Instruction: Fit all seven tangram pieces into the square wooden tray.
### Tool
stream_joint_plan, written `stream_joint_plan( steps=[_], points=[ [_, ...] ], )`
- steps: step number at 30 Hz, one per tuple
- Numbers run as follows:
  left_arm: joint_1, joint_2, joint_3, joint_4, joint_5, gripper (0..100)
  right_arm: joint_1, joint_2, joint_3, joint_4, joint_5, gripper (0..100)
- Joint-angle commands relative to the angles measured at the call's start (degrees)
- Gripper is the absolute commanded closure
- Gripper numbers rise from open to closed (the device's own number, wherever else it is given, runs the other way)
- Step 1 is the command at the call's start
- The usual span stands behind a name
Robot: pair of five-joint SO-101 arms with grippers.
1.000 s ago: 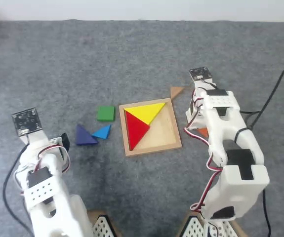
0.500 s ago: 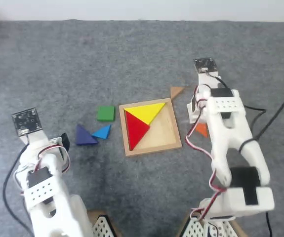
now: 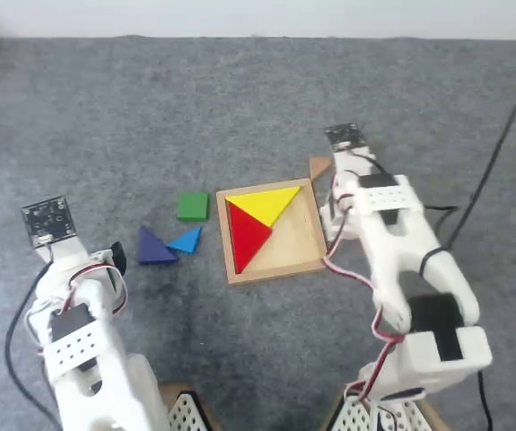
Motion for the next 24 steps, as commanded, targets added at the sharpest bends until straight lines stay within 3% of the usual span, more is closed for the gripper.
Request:
stream_joint_plan(
  steps=[1,15,24],
  points=[
    [0.4,-0.1,-0.3,-1.3,-0.6,73,5.1,1.2,-3.4,-1.1,1.6,80.7],
    [0.4,-0.1,-0.3,-1.3,-0.6,73,9.3,11.7,-13.4,3.0,3.3,80.9],
    [0.4,-0.1,-0.3,-1.3,-0.6,73,17.1,11.1,-17.2,5.0,1.9,80.9]
  ],
)
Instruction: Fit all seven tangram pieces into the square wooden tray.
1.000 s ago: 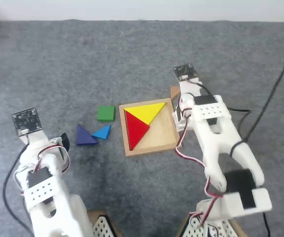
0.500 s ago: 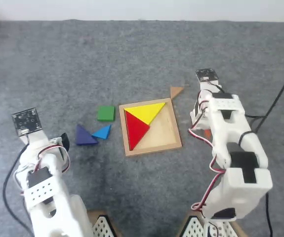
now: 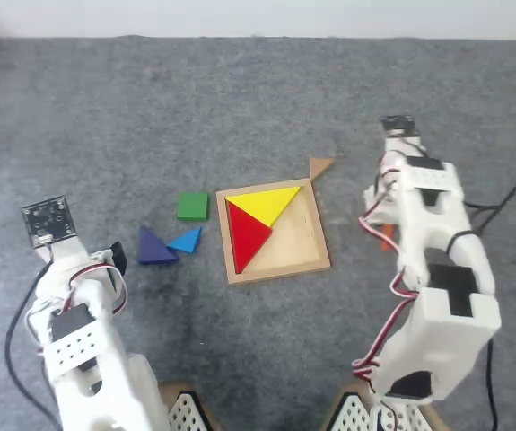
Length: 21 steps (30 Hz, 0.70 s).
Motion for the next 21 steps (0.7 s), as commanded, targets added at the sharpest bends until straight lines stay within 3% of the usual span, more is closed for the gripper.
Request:
stream_joint_plan(
  steps=[1,12,21],
  points=[
    [0.4,-0.1,-0.3,-1.3,-0.6,73,3.6,-1.2,-4.4,2.9,-0.5,80.9],
    [0.4,-0.1,-0.3,-1.3,-0.6,73,-0.8,-8.7,-5.8,11.2,-0.8,80.8],
    [0.4,-0.4,0.0,-1.3,-0.6,73,-1.3,-8.5,-3.9,10.9,-0.2,80.8]
  ],
)
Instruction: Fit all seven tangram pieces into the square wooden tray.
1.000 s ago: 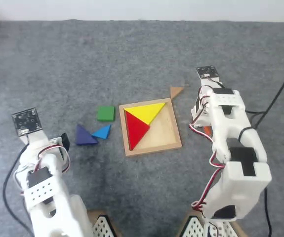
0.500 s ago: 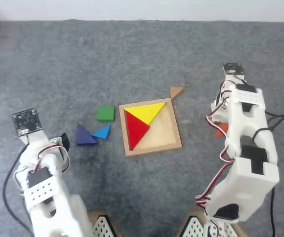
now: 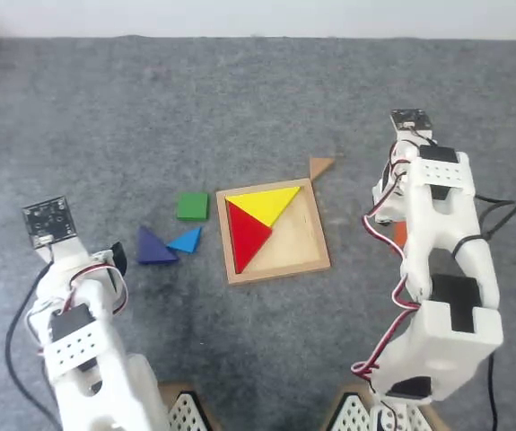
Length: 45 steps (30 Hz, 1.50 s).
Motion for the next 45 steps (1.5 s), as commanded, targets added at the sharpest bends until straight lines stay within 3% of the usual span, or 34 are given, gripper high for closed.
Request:
stream_joint_plan(
  steps=[1,17,24,36,45],
  points=[
    [0.4,-0.4,-0.2,-1.3,-0.6,73,-0.1,-3.5,-1.1,0.5,1.1,80.8],
    [0.4,-0.4,-0.2,-1.3,-0.6,73,3.1,5.3,-2.7,-1.9,5.0,80.4],
    [0.4,-0.4,-0.2,-1.3,-0.6,73,4.4,1.4,-2.7,-1.5,7.9,63.2],
    [0.4,-0.4,-0.2,-1.3,-0.6,73,2.7,3.0,-2.1,-3.3,8.9,65.6],
    [0.4,-0.4,-0.2,-1.3,-0.6,73,0.5,9.1,-2.2,-5.9,15.8,66.0]
  ],
)
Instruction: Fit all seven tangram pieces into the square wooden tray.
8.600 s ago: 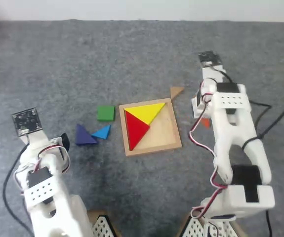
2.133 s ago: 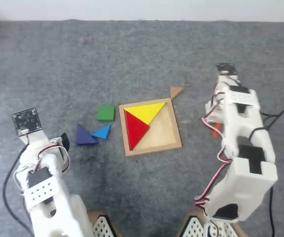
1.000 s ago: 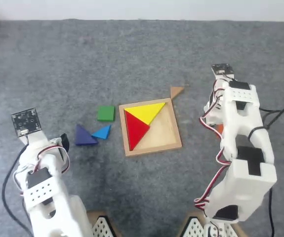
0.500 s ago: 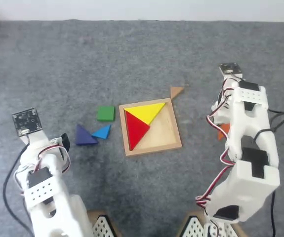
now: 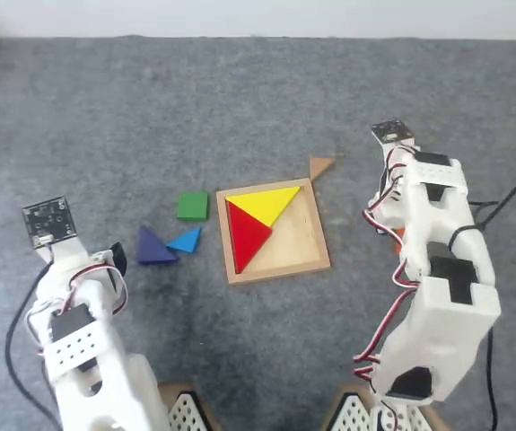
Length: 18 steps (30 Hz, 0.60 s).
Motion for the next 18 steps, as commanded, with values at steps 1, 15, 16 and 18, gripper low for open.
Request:
stream_joint_plan(
  steps=[1,15,16,18],
  points=[
    [0.4,-0.4,-0.2,-1.3,-0.6,73,-0.2,-0.1,-1.1,-0.4,1.4,68.0],
    [0.4,-0.4,-0.2,-1.3,-0.6,73,-0.1,-3.9,-4.7,3.4,-4.0,99.1],
    [0.4,-0.4,-0.2,-1.3,-0.6,73,-0.6,-5.4,-6.1,5.0,-5.2,99.1],
    [0.4,-0.4,-0.2,-1.3,-0.6,73,-3.2,-8.3,-9.4,8.4,-7.0,99.1]
  ],
)
